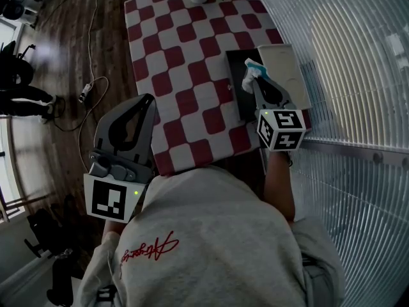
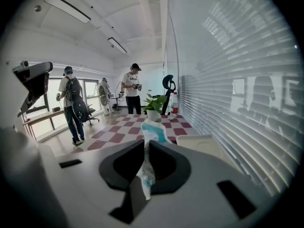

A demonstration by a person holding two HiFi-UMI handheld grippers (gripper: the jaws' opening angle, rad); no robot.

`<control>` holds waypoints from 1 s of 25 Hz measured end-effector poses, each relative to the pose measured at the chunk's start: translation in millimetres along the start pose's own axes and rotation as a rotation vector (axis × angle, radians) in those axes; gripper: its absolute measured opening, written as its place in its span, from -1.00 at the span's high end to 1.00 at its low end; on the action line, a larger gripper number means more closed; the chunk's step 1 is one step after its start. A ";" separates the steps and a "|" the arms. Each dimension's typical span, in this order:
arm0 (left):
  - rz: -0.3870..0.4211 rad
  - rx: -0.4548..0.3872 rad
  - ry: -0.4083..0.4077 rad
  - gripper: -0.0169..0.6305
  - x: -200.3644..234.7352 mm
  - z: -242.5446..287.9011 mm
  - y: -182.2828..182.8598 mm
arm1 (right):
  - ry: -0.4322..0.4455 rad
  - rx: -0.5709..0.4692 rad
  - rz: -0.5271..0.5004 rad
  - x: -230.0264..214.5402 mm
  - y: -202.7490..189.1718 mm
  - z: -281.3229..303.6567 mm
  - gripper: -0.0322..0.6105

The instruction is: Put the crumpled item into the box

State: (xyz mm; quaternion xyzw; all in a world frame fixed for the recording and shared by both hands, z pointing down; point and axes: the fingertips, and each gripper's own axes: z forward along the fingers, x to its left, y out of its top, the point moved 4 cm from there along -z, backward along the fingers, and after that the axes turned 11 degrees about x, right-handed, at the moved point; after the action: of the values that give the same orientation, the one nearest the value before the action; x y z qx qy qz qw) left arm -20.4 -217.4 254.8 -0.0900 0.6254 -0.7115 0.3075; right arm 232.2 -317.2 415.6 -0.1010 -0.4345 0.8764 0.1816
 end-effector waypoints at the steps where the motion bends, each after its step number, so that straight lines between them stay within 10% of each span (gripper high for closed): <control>1: 0.001 0.000 0.000 0.89 -0.2 -0.1 -0.1 | 0.001 0.004 0.000 0.1 -1.3 1.2 0.77; 25: 0.000 0.010 0.006 0.89 -0.3 -0.7 -1.6 | 0.010 0.121 0.020 -4.8 -28.3 26.1 0.78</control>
State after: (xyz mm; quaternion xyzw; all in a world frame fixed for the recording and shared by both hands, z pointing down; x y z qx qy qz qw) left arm -21.1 -216.6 256.2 -0.0862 0.6227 -0.7150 0.3060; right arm 234.3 -322.3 454.0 -0.0984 -0.3789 0.9023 0.1805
